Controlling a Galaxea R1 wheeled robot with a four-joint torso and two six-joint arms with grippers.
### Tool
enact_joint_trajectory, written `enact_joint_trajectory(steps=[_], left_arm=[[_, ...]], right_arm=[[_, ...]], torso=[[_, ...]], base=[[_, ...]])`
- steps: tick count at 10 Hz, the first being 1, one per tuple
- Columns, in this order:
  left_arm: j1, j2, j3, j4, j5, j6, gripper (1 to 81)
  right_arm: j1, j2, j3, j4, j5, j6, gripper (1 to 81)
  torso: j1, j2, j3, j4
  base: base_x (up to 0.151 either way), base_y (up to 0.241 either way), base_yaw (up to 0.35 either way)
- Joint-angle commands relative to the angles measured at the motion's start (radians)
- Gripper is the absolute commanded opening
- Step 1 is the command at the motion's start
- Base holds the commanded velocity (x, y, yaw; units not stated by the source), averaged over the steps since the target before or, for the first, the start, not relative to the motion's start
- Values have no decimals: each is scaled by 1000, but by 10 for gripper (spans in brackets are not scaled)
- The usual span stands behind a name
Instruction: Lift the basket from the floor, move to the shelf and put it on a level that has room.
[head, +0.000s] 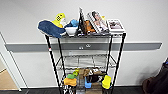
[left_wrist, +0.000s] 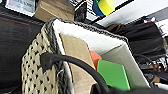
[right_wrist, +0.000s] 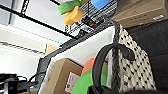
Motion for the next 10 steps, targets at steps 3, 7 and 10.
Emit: enact_joint_trajectory(steps=[3, 7, 10], left_arm=[[-156, -47, 153, -9, 3, 3, 10], [-177, -68, 207, -10, 3, 3, 10], [-185, -88, 259, -10, -3, -3, 10]], right_arm=[[135, -40, 116, 4, 0, 7, 10], [148, -71, 162, 6, 2, 7, 10], [152, -88, 191, 4, 3, 7, 10]], torso=[[0, 0, 0, 0], [0, 0, 0, 0], [0, 0, 0, 0]], base=[[118, 0, 0], [113, 0, 0], [113, 0, 0]])
